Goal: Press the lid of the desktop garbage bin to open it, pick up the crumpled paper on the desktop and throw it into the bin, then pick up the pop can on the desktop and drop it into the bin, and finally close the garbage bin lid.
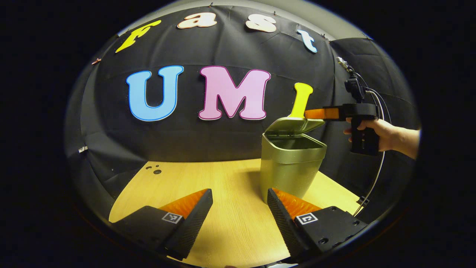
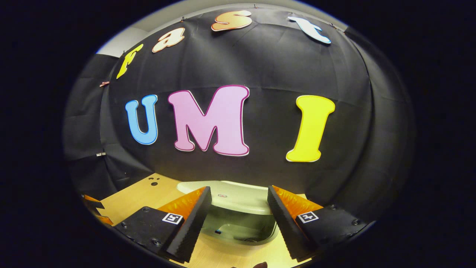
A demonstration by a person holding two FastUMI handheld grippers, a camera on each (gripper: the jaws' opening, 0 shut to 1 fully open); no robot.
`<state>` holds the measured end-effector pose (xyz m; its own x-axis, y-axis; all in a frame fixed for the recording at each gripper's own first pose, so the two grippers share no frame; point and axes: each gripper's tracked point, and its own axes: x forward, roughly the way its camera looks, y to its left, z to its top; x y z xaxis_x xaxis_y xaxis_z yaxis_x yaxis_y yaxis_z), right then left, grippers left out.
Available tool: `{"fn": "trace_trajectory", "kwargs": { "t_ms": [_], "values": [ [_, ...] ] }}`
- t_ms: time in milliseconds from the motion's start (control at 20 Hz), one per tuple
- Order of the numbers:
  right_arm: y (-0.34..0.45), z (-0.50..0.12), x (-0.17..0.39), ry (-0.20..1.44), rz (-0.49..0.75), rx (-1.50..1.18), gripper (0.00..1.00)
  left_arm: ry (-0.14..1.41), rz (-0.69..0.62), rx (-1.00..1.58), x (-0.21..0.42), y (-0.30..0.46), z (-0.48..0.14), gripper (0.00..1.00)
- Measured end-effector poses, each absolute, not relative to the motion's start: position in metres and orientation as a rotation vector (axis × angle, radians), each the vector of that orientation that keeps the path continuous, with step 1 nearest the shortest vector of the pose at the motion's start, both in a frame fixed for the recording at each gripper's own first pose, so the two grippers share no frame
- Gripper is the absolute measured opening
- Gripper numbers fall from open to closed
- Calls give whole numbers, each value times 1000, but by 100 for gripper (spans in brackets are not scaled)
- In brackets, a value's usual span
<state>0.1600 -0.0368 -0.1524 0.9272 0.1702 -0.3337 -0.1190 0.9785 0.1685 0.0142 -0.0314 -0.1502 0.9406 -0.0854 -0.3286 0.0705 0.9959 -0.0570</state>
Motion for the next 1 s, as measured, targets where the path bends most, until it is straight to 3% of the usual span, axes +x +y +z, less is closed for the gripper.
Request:
{"fn": "trace_trajectory", "kwargs": {
  "t_ms": [400, 1000],
  "values": [
    [-2, -201, 149, 455, 176, 147, 96, 341, -70, -46, 6, -25, -151, 95],
    [8, -231, 141, 456, 136, 180, 97, 346, -54, -45, 8, -18, -153, 95]
  ]
}}
